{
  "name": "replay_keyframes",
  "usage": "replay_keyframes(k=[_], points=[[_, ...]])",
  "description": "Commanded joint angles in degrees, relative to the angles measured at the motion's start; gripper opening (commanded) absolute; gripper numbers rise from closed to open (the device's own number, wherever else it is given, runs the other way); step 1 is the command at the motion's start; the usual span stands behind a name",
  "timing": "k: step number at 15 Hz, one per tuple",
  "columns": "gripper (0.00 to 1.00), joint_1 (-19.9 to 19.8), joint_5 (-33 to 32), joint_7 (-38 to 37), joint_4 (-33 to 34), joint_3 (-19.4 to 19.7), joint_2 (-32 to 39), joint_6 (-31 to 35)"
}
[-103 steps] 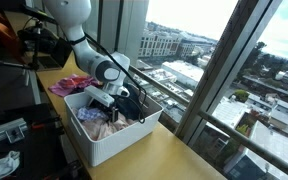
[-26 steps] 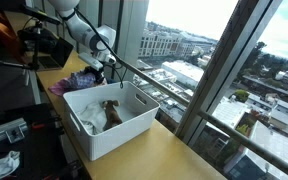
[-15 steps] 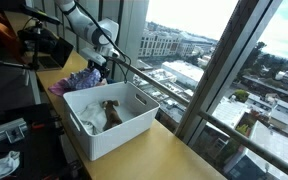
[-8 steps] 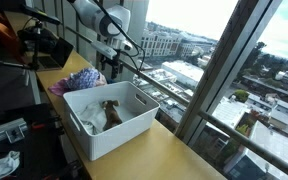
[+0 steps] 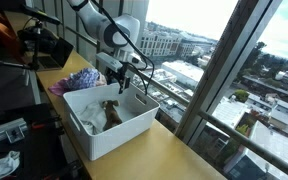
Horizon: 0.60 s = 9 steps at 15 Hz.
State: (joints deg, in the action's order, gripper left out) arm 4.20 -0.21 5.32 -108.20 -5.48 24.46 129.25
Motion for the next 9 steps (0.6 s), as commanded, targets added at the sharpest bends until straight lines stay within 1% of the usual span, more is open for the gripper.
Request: replay_keyframes(k=[1,5,9], points=[[1.0,-0.3,-3.4,-1.5,-6.4,2.8,-2.8,3.7],[1.0,-0.3,-6.4,-3.4,-10.5,5.1,-1.4,8.9],[1.0,-0.4,-7.3,-4.6,-13.5,6.0,1.1,13.3]])
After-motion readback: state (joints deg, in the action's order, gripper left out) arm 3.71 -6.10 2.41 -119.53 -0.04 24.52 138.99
